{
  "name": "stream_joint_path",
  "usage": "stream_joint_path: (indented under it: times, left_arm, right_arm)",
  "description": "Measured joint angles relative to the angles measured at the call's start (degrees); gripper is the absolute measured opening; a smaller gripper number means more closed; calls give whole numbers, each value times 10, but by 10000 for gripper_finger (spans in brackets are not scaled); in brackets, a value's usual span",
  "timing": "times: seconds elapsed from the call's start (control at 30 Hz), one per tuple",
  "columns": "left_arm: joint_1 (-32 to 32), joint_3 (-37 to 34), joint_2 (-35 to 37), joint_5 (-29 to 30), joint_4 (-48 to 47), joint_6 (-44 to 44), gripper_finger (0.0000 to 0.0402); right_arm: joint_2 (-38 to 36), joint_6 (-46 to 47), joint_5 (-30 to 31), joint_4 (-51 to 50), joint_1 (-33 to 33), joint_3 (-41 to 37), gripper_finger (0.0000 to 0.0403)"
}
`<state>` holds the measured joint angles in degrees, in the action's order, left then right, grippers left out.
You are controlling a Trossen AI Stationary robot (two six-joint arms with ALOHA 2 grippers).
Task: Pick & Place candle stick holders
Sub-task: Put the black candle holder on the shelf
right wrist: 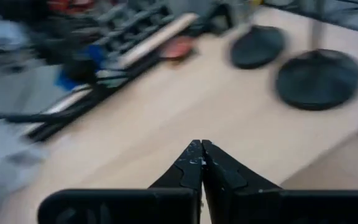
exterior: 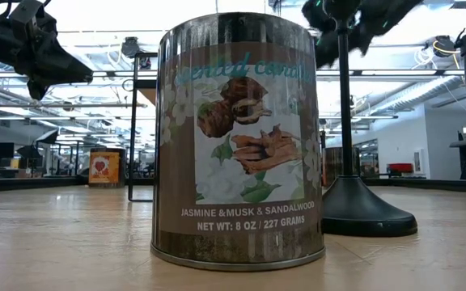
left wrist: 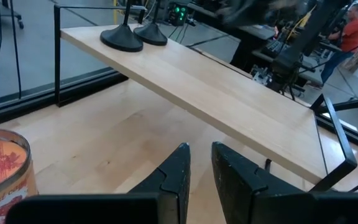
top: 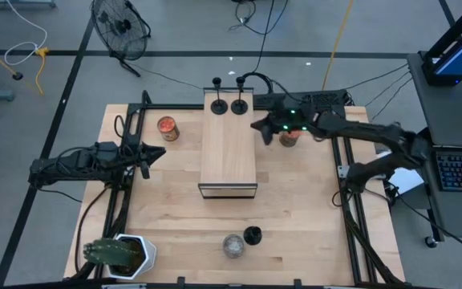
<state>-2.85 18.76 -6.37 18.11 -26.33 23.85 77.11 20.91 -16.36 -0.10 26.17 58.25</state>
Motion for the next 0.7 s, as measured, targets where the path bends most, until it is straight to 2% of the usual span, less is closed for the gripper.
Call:
stream_joint_path:
  times: [0.13,0.27,0.37,0.7]
  left_arm:
    - [0,0,0,0,0,-29,72]
    - [0,0,0,0,0,-46,72]
    - [0,0,0,0,0,-42,72]
    - [0,0,0,-1,-1,14,72]
  right_arm:
    - [-78,24,-19,-113,-45,18,0]
    - [-122,68,20,-188,-114,31,0]
    - [-137,95,43,-192,-171,32,0]
    - [-128,113,59,-202,-343,32,0]
